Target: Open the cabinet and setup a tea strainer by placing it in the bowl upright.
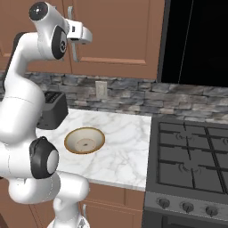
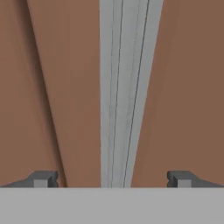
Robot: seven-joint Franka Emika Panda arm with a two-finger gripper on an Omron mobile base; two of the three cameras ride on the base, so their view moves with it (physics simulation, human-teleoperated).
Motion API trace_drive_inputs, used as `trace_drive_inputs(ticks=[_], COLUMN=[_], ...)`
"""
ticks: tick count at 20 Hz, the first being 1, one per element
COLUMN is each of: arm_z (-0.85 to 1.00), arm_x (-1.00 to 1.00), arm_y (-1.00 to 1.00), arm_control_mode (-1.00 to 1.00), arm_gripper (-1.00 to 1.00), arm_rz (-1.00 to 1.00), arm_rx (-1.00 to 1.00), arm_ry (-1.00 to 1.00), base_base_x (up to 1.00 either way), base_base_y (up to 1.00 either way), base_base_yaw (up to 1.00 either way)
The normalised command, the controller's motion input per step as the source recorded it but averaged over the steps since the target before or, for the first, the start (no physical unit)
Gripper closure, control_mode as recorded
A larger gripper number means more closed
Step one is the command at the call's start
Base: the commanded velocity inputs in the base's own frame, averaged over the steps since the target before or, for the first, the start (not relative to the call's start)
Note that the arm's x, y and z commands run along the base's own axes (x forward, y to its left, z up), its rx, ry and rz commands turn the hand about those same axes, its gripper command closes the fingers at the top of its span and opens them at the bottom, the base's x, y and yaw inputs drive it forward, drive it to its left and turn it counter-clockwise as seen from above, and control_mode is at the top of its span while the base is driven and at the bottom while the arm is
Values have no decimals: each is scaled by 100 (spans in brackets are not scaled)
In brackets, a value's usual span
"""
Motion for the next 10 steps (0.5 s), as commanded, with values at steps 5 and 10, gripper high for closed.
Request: trace_drive_inputs(ticks=[5,10], arm_z=[0,0], arm_x=[12,7], arm_y=[-3,0], arm_control_mode=[-100,-100], arm_gripper=[-100,-100], arm_rz=[4,2], arm_rx=[1,0], arm_ry=[-5,-5], base_base_x=[0,0], base_base_y=[0,0], base_base_yaw=[0,0])
